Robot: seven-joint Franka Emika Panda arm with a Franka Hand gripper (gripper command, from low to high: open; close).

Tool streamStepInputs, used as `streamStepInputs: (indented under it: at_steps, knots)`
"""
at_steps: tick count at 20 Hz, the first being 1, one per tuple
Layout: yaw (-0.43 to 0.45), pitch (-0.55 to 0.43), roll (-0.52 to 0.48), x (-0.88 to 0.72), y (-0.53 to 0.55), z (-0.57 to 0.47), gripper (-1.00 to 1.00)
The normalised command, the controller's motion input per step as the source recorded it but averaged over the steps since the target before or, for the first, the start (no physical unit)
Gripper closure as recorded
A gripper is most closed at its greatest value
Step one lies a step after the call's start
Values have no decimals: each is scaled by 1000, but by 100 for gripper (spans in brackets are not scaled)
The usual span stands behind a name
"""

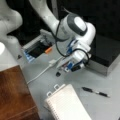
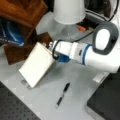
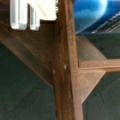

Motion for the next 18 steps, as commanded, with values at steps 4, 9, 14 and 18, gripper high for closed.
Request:
streamStepInputs:
  at_steps: [4,9,14,18]
  knots:
    - [-118,-249,262,-352,-1,-14,-100]
    - [-168,-233,341,-476,-17,29,-100]
    - [-211,-238,359,-550,130,88,-100]
    - [-201,-261,375,-557,151,50,-100]
